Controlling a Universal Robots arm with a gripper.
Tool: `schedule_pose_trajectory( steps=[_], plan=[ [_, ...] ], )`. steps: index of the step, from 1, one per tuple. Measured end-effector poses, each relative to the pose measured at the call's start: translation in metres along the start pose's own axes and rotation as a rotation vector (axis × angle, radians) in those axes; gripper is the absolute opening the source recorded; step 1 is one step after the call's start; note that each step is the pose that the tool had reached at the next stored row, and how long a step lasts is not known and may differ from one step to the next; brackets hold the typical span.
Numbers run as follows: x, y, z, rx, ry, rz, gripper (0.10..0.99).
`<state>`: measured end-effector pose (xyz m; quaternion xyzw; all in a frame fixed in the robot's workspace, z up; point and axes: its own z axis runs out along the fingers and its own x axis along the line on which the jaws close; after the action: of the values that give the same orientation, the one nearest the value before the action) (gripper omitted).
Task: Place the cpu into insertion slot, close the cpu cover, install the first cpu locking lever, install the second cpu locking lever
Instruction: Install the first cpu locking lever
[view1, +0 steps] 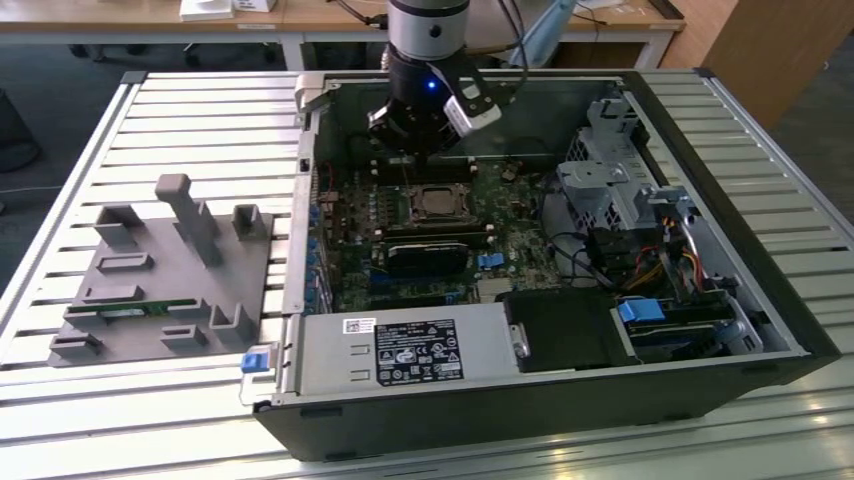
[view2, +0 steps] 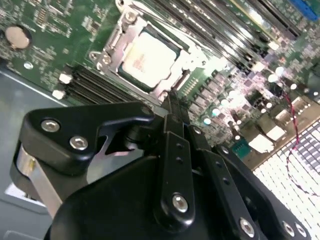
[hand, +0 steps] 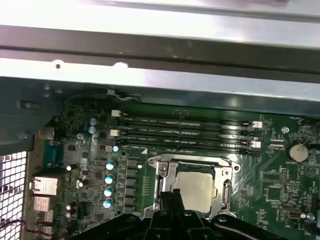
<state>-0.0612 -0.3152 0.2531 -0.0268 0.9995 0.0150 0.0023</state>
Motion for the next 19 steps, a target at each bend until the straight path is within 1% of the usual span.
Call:
schedule_pose_trajectory(
  steps=[3, 5, 13, 16, 19],
  plan=[
    [0.001, 0.0, -0.0001, 0.0, 0.0002, 0.0, 0.106],
    [0.0032, 0.0001, -0.0001, 0.0, 0.0001, 0.0, 0.106],
    [0.0244, 0.0013, -0.0002, 0.0, -0.0009, 0.0, 0.106],
    [0.0291, 0.002, -0.0001, 0.0, -0.001, 0.0, 0.106],
    [0.0311, 0.0047, -0.0001, 0.0, -0.0009, 0.0, 0.106]
  ],
)
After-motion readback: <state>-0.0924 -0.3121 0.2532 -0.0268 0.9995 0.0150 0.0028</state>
